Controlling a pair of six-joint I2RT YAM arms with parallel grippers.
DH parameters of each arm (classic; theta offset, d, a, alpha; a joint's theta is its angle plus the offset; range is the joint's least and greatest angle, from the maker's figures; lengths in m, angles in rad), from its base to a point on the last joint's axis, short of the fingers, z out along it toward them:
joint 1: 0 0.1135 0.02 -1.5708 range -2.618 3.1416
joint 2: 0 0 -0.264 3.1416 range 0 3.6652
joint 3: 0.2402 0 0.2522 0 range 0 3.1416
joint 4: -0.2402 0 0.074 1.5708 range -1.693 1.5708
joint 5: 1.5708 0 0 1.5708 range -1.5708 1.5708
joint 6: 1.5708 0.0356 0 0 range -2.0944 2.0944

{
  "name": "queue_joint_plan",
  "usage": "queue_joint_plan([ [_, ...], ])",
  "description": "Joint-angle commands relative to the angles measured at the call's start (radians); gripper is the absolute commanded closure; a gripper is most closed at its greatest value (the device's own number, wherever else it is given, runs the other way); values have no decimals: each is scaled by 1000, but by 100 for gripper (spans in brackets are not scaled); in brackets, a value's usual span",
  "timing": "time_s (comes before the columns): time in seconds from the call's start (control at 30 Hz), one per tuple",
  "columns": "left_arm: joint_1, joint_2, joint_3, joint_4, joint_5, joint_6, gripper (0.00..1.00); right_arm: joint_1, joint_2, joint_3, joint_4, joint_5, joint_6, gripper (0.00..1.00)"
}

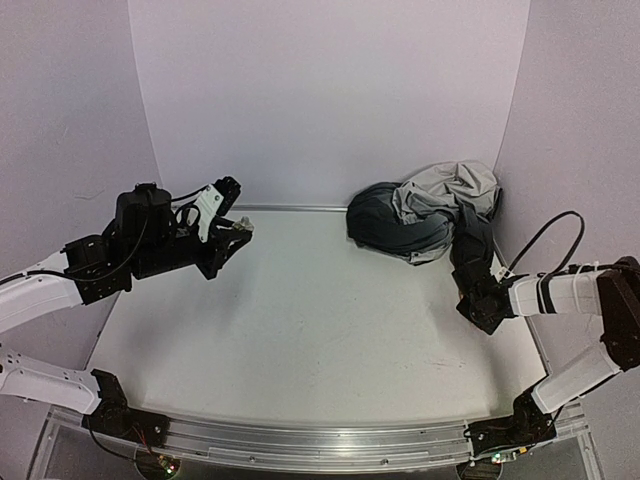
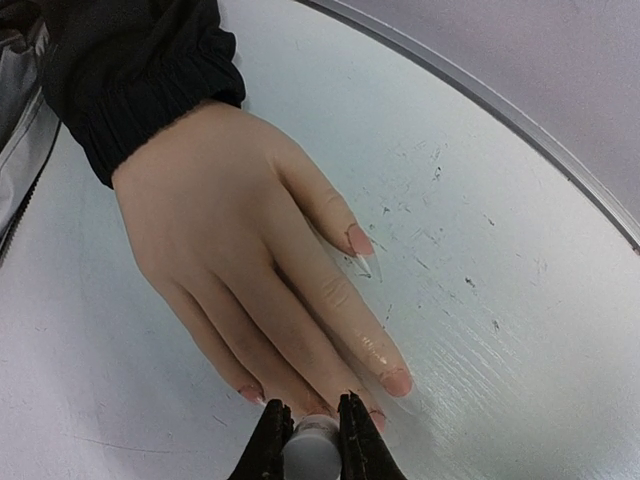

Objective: Paint the nails

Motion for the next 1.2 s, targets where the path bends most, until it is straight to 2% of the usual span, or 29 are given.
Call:
queue_joint_plan([
  [0.0, 5, -15, 8, 65, 15, -11, 100, -3, 7, 28, -28, 41, 8, 100],
  [0.67, 8, -16, 7, 65, 22, -11, 100, -3, -19, 23, 6, 40, -31, 100],
  [1.17, 9, -23, 4, 65, 22, -14, 100, -3, -5, 7, -21, 30, 13, 100],
])
